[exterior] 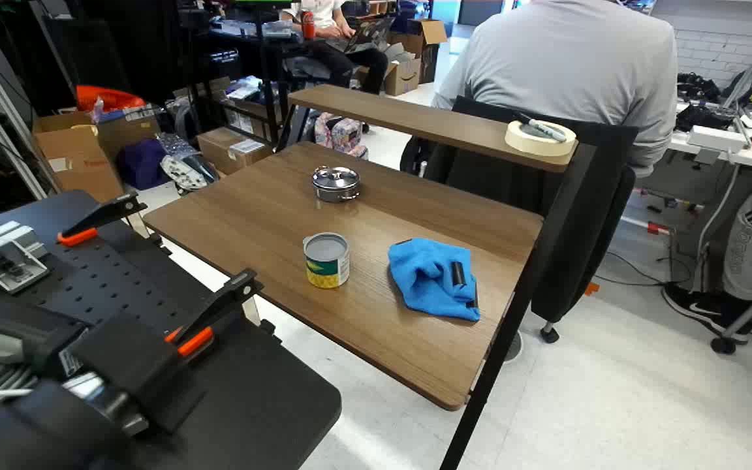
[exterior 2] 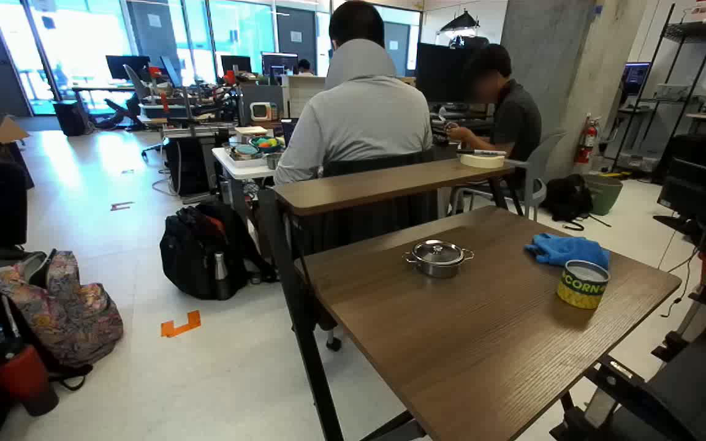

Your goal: Put the can on the right side of the pot

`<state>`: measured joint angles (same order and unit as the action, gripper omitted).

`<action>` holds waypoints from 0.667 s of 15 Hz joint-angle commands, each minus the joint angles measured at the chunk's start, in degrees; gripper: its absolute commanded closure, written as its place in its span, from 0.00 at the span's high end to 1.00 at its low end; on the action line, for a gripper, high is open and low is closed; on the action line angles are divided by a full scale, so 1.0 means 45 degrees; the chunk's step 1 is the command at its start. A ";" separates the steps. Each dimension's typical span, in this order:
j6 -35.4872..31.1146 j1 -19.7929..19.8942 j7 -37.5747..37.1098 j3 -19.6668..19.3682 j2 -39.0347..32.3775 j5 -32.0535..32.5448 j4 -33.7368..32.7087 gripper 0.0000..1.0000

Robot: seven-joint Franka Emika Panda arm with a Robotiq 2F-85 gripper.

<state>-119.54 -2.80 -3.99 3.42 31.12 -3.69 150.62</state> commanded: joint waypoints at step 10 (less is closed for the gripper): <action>-0.0697 0.0158 0.0244 -0.0300 -0.0930 -0.0040 -0.0376 1.00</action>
<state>-120.33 -2.67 -3.99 3.33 30.87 -3.62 150.62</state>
